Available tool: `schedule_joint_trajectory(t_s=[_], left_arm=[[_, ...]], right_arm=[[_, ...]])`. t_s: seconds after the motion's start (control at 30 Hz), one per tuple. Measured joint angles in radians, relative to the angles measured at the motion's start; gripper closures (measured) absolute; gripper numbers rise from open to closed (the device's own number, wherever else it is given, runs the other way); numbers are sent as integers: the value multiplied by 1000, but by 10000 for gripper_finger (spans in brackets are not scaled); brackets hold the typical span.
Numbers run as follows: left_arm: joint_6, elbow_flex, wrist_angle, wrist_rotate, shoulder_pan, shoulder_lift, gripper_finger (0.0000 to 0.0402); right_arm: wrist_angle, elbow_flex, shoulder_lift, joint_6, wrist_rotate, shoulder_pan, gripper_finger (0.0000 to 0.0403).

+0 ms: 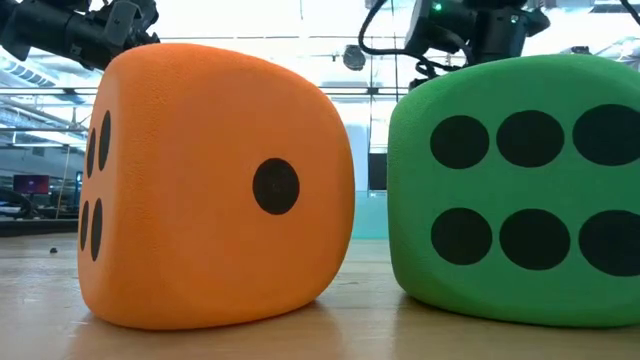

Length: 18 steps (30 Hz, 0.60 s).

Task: Pick & Place Dice
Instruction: Put the large dark orange die into the bin

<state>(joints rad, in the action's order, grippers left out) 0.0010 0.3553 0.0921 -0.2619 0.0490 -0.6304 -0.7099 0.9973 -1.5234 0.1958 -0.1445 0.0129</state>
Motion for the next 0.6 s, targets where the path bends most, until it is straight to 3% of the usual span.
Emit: schedule_joint_trajectory(t_s=[0.4, 0.6], left_arm=[[-8, 0, -2, 0, 0, 0, 369], [4, 0, -2, 0, 0, 0, 369]], right_arm=[[1, -65, -3, 59, 116, 20, 7], [19, -71, 0, 57, 117, 11, 8]])
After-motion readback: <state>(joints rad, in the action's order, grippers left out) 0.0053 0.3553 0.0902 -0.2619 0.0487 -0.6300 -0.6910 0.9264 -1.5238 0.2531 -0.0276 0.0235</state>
